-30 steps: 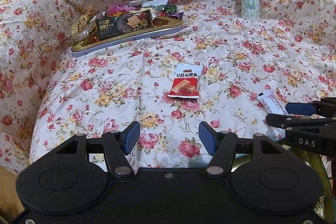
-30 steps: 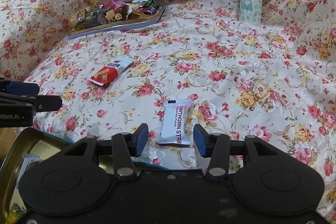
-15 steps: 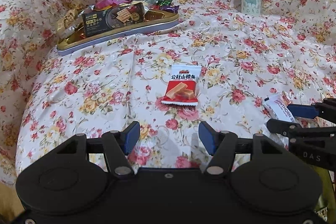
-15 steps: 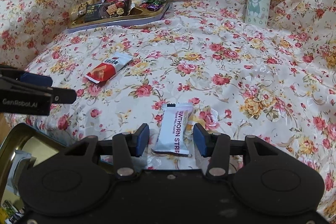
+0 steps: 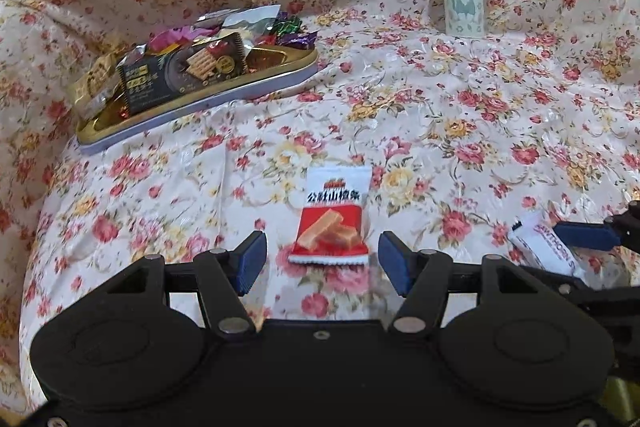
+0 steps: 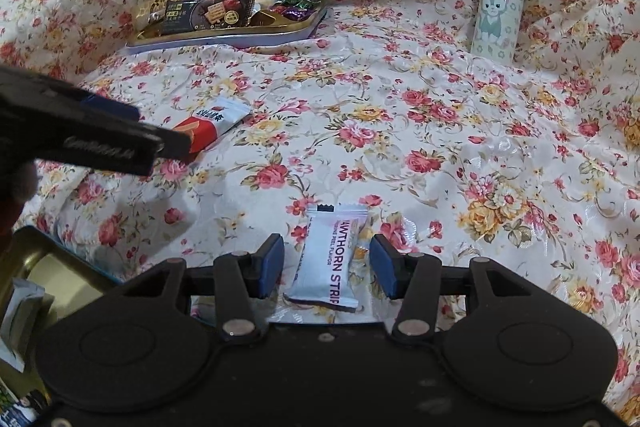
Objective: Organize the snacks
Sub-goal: 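Grasp red hawthorn pack with left gripper while right gripper approaches white hawthorn bar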
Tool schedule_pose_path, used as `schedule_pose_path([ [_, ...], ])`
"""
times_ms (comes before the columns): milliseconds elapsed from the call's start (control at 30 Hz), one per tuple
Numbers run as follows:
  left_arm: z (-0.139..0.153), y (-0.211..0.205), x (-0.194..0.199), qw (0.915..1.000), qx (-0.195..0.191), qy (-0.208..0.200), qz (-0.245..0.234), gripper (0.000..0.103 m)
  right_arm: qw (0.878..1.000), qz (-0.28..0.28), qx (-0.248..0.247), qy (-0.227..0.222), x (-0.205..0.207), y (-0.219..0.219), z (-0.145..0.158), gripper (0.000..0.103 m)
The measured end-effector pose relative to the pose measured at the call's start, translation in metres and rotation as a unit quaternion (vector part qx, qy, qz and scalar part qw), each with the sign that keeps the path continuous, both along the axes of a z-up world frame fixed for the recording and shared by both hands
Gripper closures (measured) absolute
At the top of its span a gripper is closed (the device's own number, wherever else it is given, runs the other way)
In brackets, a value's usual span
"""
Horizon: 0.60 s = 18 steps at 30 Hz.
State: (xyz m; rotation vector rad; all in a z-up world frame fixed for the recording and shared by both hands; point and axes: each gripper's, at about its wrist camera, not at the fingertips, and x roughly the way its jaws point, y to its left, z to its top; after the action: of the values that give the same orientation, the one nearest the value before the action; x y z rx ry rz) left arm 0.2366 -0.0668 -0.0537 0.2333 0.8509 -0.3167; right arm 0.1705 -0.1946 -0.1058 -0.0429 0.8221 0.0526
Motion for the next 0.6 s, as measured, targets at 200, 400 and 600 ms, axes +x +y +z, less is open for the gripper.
schedule_pose_path([
  [200, -0.004, -0.004, 0.017, 1.0, 0.002, 0.002, -0.006, 0.037, 1.0, -0.002, 0.003, 0.013, 0.004, 0.001, 0.001, 0.046],
  [400, -0.011, -0.007, 0.031, 0.9997, 0.007, 0.013, -0.018, 0.037, 1.0, 0.0, 0.007, 0.017, 0.006, 0.003, 0.0, 0.041],
  [600, -0.016, -0.009, 0.038, 0.9996, 0.003, 0.019, -0.019, 0.036, 1.0, 0.002, 0.01, 0.017, 0.006, 0.003, 0.0, 0.037],
])
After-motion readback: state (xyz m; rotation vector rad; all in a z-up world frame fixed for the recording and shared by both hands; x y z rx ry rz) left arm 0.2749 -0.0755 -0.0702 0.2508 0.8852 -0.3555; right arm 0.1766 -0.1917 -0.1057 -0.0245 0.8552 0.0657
